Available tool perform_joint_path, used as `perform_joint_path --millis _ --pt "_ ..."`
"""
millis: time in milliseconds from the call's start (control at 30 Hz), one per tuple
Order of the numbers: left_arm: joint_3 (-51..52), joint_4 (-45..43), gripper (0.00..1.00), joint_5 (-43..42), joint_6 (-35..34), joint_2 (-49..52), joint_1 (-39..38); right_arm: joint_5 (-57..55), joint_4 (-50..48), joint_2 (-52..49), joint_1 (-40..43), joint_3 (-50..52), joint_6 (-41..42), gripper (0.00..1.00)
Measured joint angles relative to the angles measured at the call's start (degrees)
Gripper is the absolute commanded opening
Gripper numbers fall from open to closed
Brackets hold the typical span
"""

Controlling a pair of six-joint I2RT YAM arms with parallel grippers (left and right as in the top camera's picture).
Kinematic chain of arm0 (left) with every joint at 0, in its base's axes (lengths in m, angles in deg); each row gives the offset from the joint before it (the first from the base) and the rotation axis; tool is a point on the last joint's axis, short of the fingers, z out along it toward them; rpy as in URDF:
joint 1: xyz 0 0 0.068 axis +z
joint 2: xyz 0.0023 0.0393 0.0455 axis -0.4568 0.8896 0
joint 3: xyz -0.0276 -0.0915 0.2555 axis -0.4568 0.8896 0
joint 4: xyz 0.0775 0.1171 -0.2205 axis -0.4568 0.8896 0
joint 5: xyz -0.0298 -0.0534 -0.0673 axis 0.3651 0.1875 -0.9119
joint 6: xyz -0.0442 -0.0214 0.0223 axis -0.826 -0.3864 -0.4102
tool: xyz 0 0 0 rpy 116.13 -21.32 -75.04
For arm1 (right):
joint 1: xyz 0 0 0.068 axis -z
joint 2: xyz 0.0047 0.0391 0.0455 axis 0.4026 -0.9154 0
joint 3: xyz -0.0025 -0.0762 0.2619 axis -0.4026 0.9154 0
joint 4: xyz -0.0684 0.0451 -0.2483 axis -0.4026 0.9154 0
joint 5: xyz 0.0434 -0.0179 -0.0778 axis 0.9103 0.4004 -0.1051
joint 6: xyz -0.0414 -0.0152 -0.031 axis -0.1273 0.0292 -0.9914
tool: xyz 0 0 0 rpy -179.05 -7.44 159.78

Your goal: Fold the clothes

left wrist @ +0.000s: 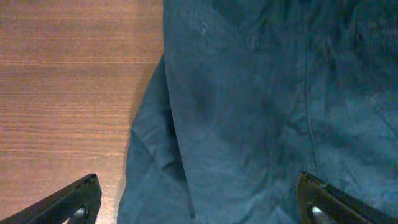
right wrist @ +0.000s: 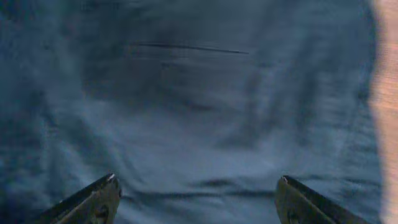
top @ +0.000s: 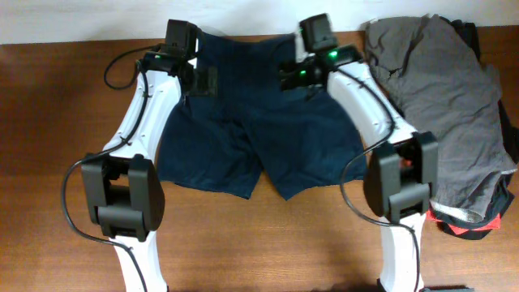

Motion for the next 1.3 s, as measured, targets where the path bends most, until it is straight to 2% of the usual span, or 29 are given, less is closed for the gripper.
perform_joint_path --millis 233,533,767,933,1133,1300 --pt "0.00 0.48 0.99 -2.58 -0.33 0.00 4.63 1.05 2.05 -1.55 -7.06 0.04 -0.59 0.84" --pt "0.00 1.03 0.99 -6.40 -0.52 0.00 10.38 -3.13 -3.23 -2.23 -11.82 0.04 -1.11 0.89" --pt "0.00 1.05 0.99 -7.87 -0.52 0.00 9.97 -5.73 -4.04 -2.91 -3.93 0.04 -0.59 0.87" --pt "0.00 0.98 0.99 -7.93 -0.52 0.00 9.99 -5.99 -6.75 -4.26 5.33 0.04 -1.31 0.79" --pt "0.00 0.98 0.99 -7.93 -0.52 0.00 9.97 -7.23 -9.22 -7.06 7.61 0.04 -3.54 0.75" --pt "0.00 0.96 0.99 -7.93 -0.52 0.00 9.99 -7.69 -10.45 -10.45 7.61 0.07 -4.46 0.67"
